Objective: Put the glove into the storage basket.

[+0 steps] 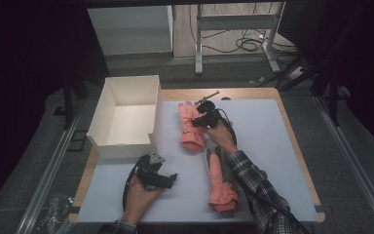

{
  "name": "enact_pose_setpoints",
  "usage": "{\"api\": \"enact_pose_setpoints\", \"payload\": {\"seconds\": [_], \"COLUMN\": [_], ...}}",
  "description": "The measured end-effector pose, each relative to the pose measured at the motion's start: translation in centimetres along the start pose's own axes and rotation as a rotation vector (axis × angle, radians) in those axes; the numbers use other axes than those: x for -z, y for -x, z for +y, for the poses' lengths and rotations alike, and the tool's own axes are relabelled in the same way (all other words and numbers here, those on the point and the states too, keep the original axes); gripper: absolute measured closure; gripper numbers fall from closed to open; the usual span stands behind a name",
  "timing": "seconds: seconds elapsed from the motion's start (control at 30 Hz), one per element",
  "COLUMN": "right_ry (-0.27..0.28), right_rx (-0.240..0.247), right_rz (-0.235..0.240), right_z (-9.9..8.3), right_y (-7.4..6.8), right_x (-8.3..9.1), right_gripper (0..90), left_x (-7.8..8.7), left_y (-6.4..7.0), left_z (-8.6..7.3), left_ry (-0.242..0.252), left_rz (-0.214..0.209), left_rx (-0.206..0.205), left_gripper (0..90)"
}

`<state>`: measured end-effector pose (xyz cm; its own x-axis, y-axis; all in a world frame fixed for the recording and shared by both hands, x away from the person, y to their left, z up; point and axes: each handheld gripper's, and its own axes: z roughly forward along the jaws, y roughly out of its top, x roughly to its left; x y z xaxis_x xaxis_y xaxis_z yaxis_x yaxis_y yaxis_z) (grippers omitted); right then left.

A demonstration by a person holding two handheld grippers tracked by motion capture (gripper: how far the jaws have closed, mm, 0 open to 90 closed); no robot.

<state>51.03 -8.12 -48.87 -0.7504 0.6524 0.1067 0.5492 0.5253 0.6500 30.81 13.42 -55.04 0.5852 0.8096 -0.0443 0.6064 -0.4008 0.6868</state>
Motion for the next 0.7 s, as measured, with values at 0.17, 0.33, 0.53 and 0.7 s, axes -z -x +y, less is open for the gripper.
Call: {"api": "enact_pose_setpoints", "payload": {"seconds": [0.17, 0.33, 0.53, 0.7], "right_ry": [0.035, 0.069, 0.078, 0.081], "right_rx": [-0.014, -0.022, -0.026, -0.02], "right_rz": [0.032, 0.059, 0.081, 0.101], "right_z": [0.1, 0.4, 0.6, 0.3], "right_y": [-0.1, -0.4, -1.2, -1.8], "right_x": [1.5, 3.4, 5.6, 7.3], "right_gripper": [85.3, 85.1, 85.0, 85.0], "left_x": [0.0, 0.0, 0.0, 0.0], "left_y": [0.0, 0.0, 0.0, 0.0], "left_z": [0.0, 0.0, 0.0, 0.0], "left_ry": [0.001, -0.001, -0.001, 0.0], "left_rz": [0.0, 0.001, 0.001, 0.001], "left_rx": [0.001, -0.002, -0.003, -0.003], "left_gripper": [0.9, 0.9, 0.9, 0.9]}}
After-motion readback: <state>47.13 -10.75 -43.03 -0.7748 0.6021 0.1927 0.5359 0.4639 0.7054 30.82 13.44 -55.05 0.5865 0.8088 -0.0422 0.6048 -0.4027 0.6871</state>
